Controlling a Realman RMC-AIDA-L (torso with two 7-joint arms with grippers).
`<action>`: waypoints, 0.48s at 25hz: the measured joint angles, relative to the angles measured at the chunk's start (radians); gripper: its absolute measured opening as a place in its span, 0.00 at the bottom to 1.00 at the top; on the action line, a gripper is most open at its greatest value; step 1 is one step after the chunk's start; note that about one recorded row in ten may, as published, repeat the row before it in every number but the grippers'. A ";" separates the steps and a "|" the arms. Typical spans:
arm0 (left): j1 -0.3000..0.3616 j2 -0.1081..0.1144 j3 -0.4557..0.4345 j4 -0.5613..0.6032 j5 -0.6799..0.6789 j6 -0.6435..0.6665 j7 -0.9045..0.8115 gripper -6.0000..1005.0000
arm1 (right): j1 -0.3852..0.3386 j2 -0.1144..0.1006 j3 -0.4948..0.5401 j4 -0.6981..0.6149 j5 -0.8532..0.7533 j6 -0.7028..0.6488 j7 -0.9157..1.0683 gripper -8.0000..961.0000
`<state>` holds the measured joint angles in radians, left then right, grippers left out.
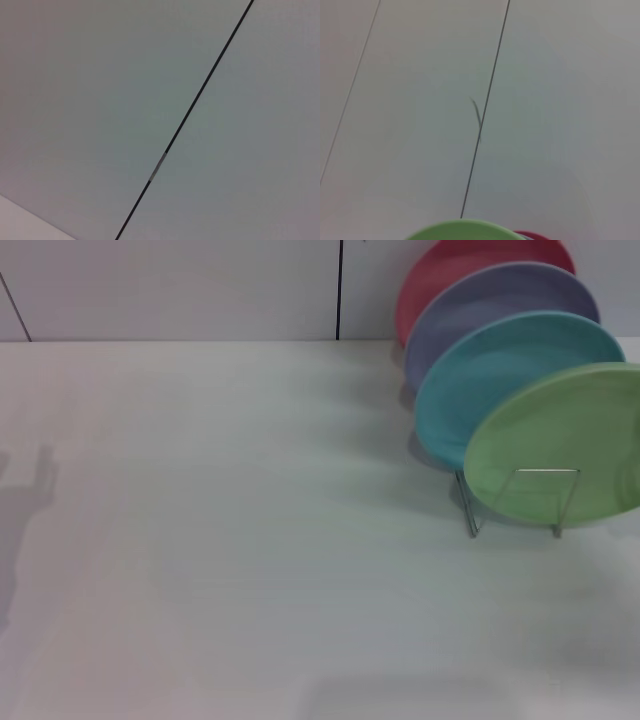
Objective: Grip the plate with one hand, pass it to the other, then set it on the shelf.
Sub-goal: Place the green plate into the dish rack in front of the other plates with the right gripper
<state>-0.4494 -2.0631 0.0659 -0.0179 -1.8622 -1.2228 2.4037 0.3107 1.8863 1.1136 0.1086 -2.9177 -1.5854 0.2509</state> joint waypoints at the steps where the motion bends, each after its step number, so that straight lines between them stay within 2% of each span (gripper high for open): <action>1: 0.000 0.000 0.000 0.000 0.000 0.000 -0.002 0.62 | 0.000 0.000 0.000 0.000 0.000 0.000 0.000 0.23; 12: 0.006 0.000 0.000 0.001 0.000 -0.017 -0.004 0.62 | 0.025 0.002 -0.013 0.001 0.000 -0.001 -0.001 0.25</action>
<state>-0.4429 -2.0631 0.0659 -0.0168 -1.8622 -1.2401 2.4000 0.3362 1.8883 1.1008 0.1098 -2.9176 -1.5864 0.2497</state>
